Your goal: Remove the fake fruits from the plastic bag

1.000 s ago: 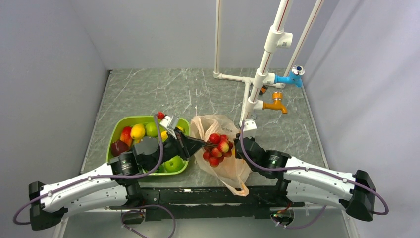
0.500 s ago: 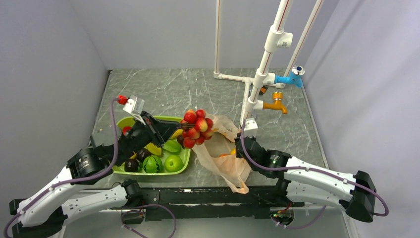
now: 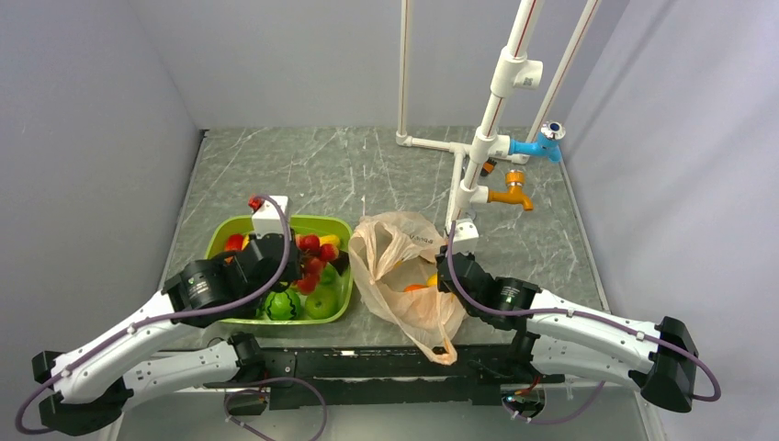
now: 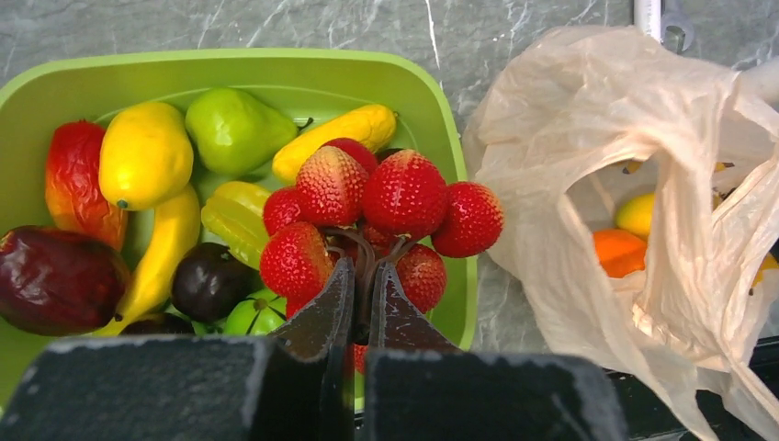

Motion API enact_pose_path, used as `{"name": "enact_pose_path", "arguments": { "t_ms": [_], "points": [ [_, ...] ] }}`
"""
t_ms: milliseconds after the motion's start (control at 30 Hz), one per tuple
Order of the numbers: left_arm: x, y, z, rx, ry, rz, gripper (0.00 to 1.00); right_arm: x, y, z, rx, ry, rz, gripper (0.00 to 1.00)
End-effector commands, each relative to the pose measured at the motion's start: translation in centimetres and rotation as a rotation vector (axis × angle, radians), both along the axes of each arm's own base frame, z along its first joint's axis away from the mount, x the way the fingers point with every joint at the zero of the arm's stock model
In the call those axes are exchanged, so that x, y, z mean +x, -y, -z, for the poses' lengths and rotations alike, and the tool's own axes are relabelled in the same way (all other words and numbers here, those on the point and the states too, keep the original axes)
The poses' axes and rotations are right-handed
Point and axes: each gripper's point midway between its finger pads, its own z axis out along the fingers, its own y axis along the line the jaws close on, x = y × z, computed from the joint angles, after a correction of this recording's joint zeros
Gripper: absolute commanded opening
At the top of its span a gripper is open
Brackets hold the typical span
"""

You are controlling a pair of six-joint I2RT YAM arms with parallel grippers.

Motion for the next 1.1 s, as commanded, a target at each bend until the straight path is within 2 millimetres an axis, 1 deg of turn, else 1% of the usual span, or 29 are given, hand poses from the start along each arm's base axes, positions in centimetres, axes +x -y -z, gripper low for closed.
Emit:
{"name": "enact_pose_path", "arguments": {
  "t_ms": [0,100,167,233,367,467,533,600,700,800,867,900,967,1000,1067],
  "points": [
    [0.7,-0.8,-1.7,-0.080,0.092,-0.044,0.00,0.3,-0.1,-0.7,0.018,0.020,0.003,0.00],
    [1.2,-1.9,-0.6,-0.016,0.054,-0.116,0.00,0.4,0.1,-0.7,0.015,0.021,0.013,0.00],
    [2.0,-1.6,0.3,0.015,0.034,-0.111,0.00,0.2,0.1,-0.6,0.021,0.014,0.011,0.00],
    [3.3,-1.1,1.2,0.025,0.009,-0.106,0.00,0.1,-0.1,-0.6,0.025,0.013,-0.001,0.00],
    [5.7,-0.9,3.6,0.049,-0.050,-0.123,0.00,0.2,0.1,-0.8,0.016,0.018,0.007,0.00],
    [7.1,-0.1,5.1,0.065,-0.069,-0.100,0.00,0.1,0.1,-0.9,0.026,0.018,0.005,0.00],
    [7.5,-0.2,6.6,0.082,-0.114,-0.119,0.00,0.1,-0.1,-1.1,0.036,0.019,-0.006,0.00],
    [7.4,-0.1,8.3,0.095,-0.174,-0.121,0.01,0.1,-0.2,-1.2,0.037,0.020,-0.008,0.00],
    [6.9,0.2,10.3,0.090,-0.227,-0.118,0.25,0.2,-0.2,-1.2,0.037,0.020,-0.005,0.00],
    [6.3,0.5,10.7,0.051,-0.234,-0.104,0.42,0.1,-0.4,-1.2,0.036,0.015,-0.019,0.00],
    [5.8,0.8,10.3,0.014,-0.224,-0.081,0.54,0.1,-0.5,-1.1,0.029,0.015,-0.023,0.00],
    [5.6,1.0,10.1,-0.007,-0.215,-0.069,0.63,0.2,-0.4,-1.0,0.025,0.016,-0.020,0.00],
    [5.0,1.1,9.0,-0.051,-0.195,-0.046,0.76,0.1,-0.3,-0.7,0.024,0.014,-0.015,0.00],
    [4.6,1.0,8.3,-0.073,-0.180,-0.040,0.81,0.1,-0.4,-0.6,0.026,0.009,-0.018,0.00],
    [3.8,0.9,6.7,-0.122,-0.146,-0.022,0.86,0.0,-0.7,-0.7,0.033,0.004,-0.028,0.00]
  ]
}}
